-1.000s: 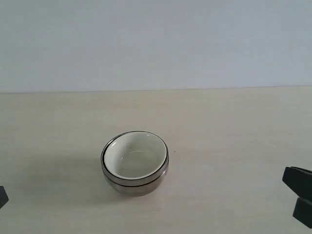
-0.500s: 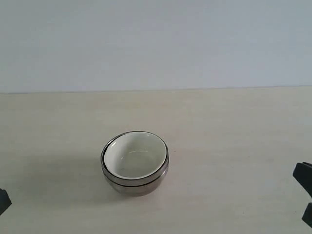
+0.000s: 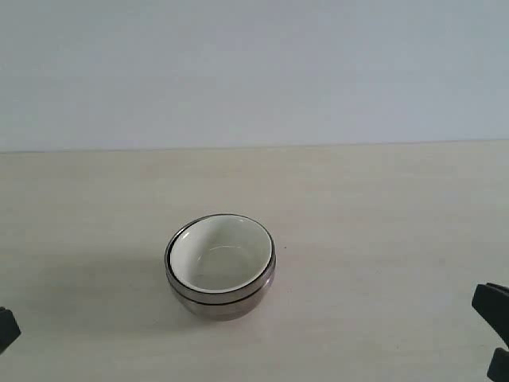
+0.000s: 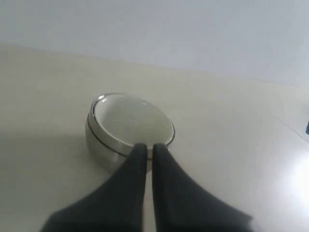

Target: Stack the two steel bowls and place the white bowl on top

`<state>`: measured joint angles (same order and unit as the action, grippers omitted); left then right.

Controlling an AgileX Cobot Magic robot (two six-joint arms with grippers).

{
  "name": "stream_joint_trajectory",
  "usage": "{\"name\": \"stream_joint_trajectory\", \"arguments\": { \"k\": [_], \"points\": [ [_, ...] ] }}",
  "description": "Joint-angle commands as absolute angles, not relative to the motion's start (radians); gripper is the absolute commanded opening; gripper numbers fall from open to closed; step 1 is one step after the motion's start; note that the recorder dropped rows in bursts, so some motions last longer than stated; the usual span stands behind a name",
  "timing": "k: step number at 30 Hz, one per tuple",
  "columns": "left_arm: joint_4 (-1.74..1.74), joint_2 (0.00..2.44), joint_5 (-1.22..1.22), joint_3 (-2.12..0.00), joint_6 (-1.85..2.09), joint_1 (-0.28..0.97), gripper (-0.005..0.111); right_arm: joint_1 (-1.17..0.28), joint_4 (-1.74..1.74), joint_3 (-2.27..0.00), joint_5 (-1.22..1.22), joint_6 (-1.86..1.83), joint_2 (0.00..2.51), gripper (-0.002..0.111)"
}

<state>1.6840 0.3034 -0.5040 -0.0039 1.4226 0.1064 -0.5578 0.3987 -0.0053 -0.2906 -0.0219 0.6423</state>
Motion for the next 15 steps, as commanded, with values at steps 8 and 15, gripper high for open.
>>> {"name": "stream_joint_trajectory", "arguments": {
  "k": [8,15],
  "points": [
    [1.702,0.0,-0.383,0.0,1.428,-0.047,0.004,-0.559,0.39,0.0,-0.292,-0.026,0.64,0.0],
    [1.744,0.0,-0.127,0.0,1.428,-0.073,0.004,-0.559,0.39,0.0,-0.292,-0.026,0.64,0.0]
  ]
}}
